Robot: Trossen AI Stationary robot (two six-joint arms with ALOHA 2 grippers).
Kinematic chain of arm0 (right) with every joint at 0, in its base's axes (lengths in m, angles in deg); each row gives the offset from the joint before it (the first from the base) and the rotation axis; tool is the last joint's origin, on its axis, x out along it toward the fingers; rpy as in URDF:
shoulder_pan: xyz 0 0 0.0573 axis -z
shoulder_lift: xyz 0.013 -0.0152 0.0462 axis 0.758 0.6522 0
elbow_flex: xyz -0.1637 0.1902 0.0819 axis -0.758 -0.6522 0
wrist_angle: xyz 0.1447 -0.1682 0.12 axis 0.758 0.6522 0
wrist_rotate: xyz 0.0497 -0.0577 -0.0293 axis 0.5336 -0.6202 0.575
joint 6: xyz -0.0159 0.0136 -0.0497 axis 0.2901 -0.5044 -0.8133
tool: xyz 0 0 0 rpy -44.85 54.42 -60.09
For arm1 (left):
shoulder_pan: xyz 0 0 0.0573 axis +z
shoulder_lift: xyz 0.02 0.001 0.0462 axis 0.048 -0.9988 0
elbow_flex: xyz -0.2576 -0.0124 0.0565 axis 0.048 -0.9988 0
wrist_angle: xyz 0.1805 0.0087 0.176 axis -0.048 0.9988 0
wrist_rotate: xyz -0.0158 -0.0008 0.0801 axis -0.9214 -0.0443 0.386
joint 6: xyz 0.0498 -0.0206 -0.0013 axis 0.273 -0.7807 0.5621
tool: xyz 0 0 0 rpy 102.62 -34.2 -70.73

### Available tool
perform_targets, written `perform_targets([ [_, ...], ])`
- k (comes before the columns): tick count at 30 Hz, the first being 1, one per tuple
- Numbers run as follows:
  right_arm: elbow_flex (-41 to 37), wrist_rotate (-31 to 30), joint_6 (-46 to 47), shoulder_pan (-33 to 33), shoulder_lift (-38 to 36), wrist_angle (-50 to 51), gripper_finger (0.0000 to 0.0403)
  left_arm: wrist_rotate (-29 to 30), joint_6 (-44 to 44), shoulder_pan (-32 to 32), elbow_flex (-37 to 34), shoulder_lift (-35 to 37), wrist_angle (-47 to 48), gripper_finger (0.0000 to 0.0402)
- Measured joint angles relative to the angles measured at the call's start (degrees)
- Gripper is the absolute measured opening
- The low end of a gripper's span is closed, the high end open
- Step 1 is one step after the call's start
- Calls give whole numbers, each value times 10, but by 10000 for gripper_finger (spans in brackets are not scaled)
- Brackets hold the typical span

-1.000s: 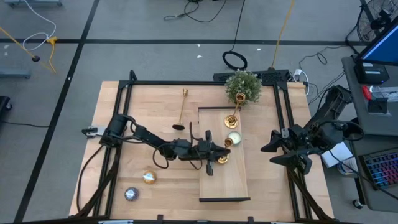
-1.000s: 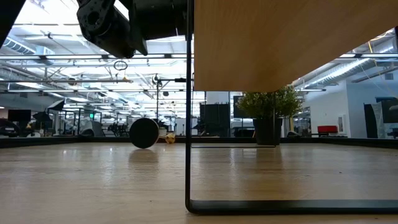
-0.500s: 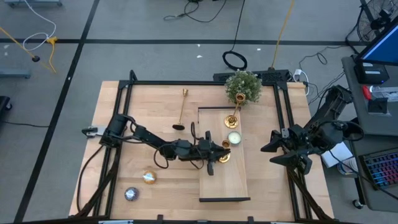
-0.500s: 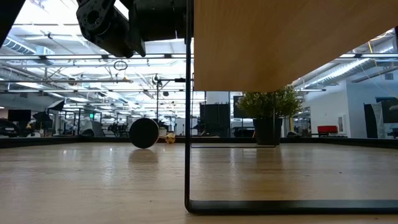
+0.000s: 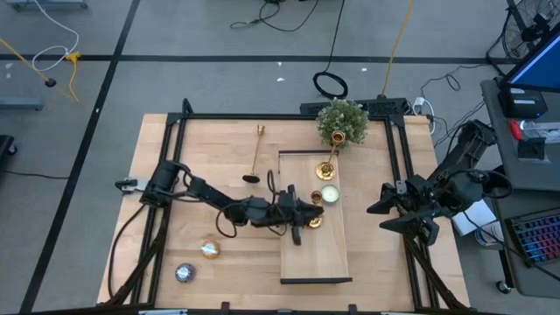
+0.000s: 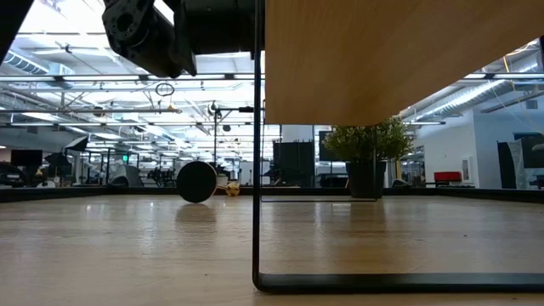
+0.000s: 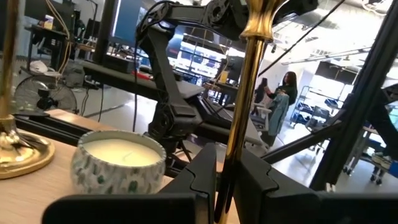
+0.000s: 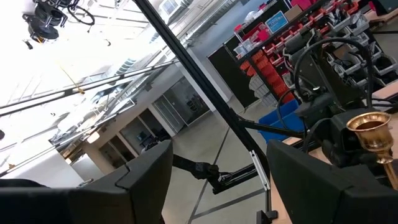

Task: Pick & Place candle stick holders
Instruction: Put the right gold candle holder on the shelf

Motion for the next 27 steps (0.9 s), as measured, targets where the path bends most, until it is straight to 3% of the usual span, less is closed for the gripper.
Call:
perform_targets([
  [7, 0, 1, 0, 0, 0, 0, 255, 14, -9, -10, 0, 0, -2, 50],
  [14, 0, 1, 0, 0, 0, 0, 255, 49, -10, -11, 0, 0, -3, 96],
  [27, 0, 2, 10, 0, 0, 0, 255, 52, -31, -10, 0, 0, -28, 164],
])
